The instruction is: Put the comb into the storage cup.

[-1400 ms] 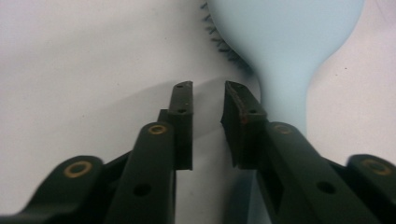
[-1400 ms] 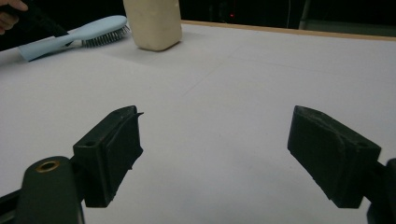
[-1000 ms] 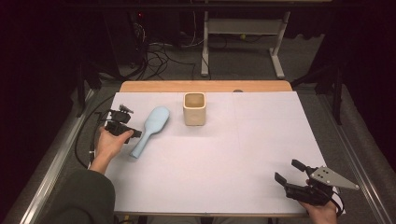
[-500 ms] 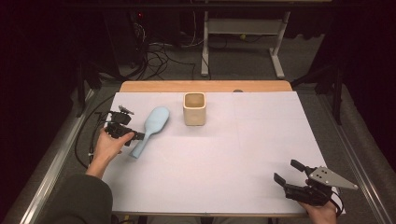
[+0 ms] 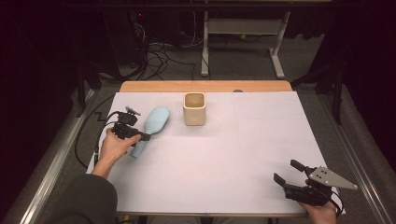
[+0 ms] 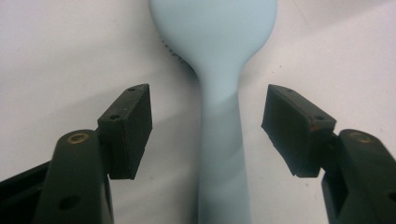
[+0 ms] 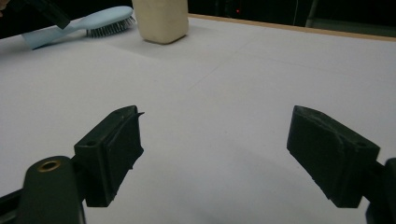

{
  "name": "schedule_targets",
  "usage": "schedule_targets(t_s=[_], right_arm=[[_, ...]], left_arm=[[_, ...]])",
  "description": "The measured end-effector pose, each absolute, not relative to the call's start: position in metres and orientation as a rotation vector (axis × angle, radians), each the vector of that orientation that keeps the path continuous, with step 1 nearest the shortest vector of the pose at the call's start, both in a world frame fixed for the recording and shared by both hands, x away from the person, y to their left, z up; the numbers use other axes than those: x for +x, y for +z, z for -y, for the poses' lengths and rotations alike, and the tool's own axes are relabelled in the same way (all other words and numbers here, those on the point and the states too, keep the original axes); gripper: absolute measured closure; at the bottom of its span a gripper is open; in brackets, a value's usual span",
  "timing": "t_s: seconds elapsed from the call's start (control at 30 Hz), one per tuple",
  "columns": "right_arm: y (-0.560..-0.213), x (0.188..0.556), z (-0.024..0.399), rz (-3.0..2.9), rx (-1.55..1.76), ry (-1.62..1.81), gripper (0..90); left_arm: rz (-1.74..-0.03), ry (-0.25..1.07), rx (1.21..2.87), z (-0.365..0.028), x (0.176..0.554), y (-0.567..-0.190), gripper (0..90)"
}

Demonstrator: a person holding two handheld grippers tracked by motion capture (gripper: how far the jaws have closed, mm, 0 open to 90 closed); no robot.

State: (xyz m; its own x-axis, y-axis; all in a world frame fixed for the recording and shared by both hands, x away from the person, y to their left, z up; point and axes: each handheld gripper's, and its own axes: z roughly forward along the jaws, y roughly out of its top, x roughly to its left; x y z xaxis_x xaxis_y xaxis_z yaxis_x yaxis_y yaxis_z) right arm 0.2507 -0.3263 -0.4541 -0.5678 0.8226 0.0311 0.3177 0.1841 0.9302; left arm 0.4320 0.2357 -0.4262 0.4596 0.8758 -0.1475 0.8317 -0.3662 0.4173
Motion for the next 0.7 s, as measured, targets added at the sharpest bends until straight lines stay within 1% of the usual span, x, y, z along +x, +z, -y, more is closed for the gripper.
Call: schedule_targets(t_s=[0.47, 0.7], right_arm=[[-0.454, 0.251, 0.327, -1.974, 1.072, 1.388, 18.6], [-0.454, 0.251, 0.328, -1.975, 1.073, 1.392, 18.6]], left_arm=[[-1.458, 0.106, 2.317, -0.223, 0.440, -0.439, 34.6], [-1.486, 0.117, 2.324, -0.221, 0.442, -0.444, 37.7]])
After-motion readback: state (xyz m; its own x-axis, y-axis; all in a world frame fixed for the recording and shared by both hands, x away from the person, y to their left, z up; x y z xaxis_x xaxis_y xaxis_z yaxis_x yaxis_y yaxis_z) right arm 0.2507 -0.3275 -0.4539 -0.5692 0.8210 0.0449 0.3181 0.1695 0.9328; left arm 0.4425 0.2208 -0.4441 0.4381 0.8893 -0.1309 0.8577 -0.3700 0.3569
